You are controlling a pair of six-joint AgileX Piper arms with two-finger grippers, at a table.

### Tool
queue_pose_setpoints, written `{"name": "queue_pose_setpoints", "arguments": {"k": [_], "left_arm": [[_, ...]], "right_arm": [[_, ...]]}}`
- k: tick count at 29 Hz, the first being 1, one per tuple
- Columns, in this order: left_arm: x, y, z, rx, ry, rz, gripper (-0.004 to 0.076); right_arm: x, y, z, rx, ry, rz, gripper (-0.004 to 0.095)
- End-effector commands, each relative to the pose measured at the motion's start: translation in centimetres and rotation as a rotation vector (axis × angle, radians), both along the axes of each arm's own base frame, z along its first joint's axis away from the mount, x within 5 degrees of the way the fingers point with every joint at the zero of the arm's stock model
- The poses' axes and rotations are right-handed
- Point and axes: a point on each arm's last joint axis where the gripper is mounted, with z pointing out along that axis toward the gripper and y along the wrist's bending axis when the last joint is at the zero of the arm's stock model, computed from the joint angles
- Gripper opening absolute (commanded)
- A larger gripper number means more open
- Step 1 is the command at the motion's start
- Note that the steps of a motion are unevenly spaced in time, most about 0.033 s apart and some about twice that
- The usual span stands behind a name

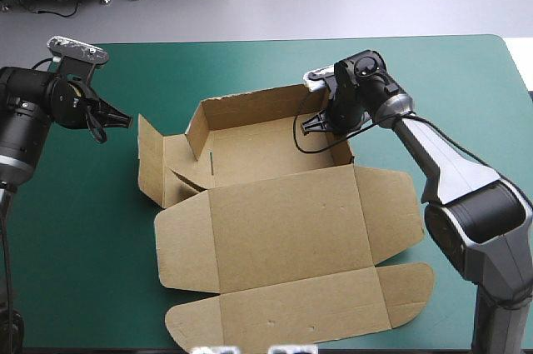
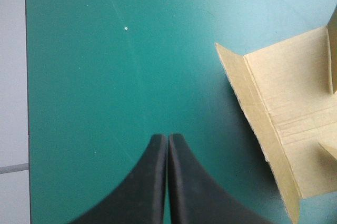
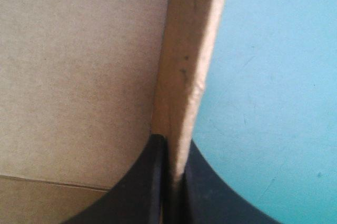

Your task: Fold the box

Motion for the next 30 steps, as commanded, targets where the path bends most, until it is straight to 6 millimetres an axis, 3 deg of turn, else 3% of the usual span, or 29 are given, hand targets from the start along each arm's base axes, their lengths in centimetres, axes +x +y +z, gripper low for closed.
{"name": "queue_pose_setpoints", "arguments": {"k": [1, 6, 13, 17, 22, 27, 30], "left_arm": [[-0.7, 0.8, 2.0, -0.011, -0.096, 0.017, -0.0003], [-0.5, 3.2, 2.0, -0.095, -0.122, 0.088, -0.0003], [0.9, 4.5, 1.2, -0.381, -0.139, 0.042, -0.0003], [3.0, 4.5, -1.1, -0.426, -0.071, 0.027, -0.0003], [5.6, 4.8, -3.9, -0.485, -0.017, 0.024, -0.0003], [7.4, 4.9, -6.0, -0.665, 0.012, -0.037, -0.0003], [8.1, 3.9, -6.1, -0.835, 0.006, -0.122, -0.0003]], "right_arm": [[-2.2, -2.3, 6.6, 0.04, -0.136, 0.025, -0.0023], [-3.2, -6.8, 10.3, 0.106, -0.211, -0.052, -0.0023], [-5.6, -12.9, 15.0, 0.317, -0.303, -0.138, -0.0023], [-7.6, -14.0, 17.5, 0.452, -0.365, -0.113, -0.0023], [-9.9, -14.6, 19.5, 0.434, -0.442, -0.105, -0.0023], [-12.1, -14.2, 21.2, 0.48, -0.491, -0.077, -0.0023], [-13.0, -13.6, 22.2, 0.556, -0.508, -0.028, -0.0023]]}}
